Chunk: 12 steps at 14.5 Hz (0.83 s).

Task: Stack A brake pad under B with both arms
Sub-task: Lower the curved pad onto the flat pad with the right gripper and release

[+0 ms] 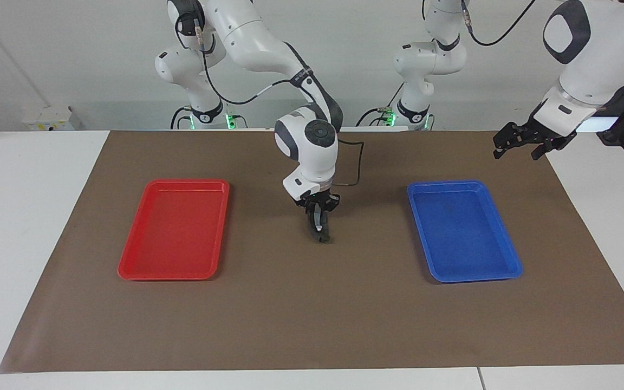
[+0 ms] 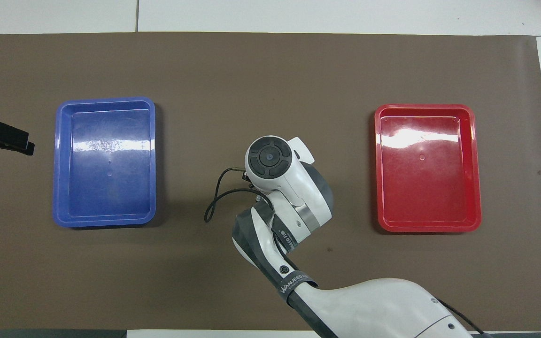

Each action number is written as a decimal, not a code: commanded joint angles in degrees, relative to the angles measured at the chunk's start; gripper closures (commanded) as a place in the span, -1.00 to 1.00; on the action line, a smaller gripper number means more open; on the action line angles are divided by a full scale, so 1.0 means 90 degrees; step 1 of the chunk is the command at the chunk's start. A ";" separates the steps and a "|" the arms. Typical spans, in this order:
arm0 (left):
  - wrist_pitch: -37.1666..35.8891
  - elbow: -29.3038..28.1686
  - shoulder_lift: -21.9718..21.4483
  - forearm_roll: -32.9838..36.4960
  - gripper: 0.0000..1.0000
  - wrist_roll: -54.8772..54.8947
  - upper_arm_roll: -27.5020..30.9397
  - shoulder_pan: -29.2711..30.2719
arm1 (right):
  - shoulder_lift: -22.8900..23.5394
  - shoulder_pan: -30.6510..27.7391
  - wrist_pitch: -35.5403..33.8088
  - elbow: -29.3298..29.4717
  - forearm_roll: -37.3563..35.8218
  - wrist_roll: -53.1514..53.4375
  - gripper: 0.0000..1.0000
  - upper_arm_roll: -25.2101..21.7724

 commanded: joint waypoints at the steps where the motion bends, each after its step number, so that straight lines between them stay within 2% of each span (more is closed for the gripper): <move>1: -0.0101 -0.0018 -0.0050 -0.0007 -1.00 0.0088 -0.0030 0.0048 | -0.0218 0.0013 0.0257 -0.0304 0.0088 -0.0169 1.00 -0.0025; 5: -0.0101 -0.0018 -0.0050 -0.0007 -1.00 0.0088 -0.0030 0.0048 | -0.0218 0.0023 0.0403 -0.0354 0.0088 -0.0140 0.97 -0.0025; 6: -0.0101 -0.0018 -0.0050 -0.0007 -1.00 0.0088 -0.0030 0.0048 | -0.0218 0.0023 0.0452 -0.0383 0.0088 -0.0111 0.92 -0.0025; 7: -0.0101 -0.0018 -0.0050 -0.0007 -1.00 0.0088 -0.0030 0.0048 | -0.0228 0.0023 0.0482 -0.0441 0.0088 -0.0110 0.79 -0.0025; 8: -0.0101 -0.0018 -0.0050 -0.0007 -1.00 0.0088 -0.0030 0.0048 | -0.0238 0.0023 0.0550 -0.0471 0.0088 -0.0110 0.24 -0.0025; 9: -0.0101 -0.0018 -0.0050 -0.0007 -1.00 0.0088 -0.0030 0.0048 | -0.0238 0.0042 0.0618 -0.0548 0.0088 -0.0072 -0.83 -0.0025; 10: -0.0101 -0.0018 -0.0050 -0.0007 -1.00 0.0088 -0.0030 0.0048 | -0.0277 0.0139 0.0648 -0.0568 0.0088 -0.0071 -1.00 -0.0025; 12: -0.0101 -0.0018 -0.0050 -0.0007 -1.00 0.0088 -0.0030 0.0048 | -0.0277 0.0150 0.0551 -0.0510 0.0079 -0.0071 -1.00 -0.0025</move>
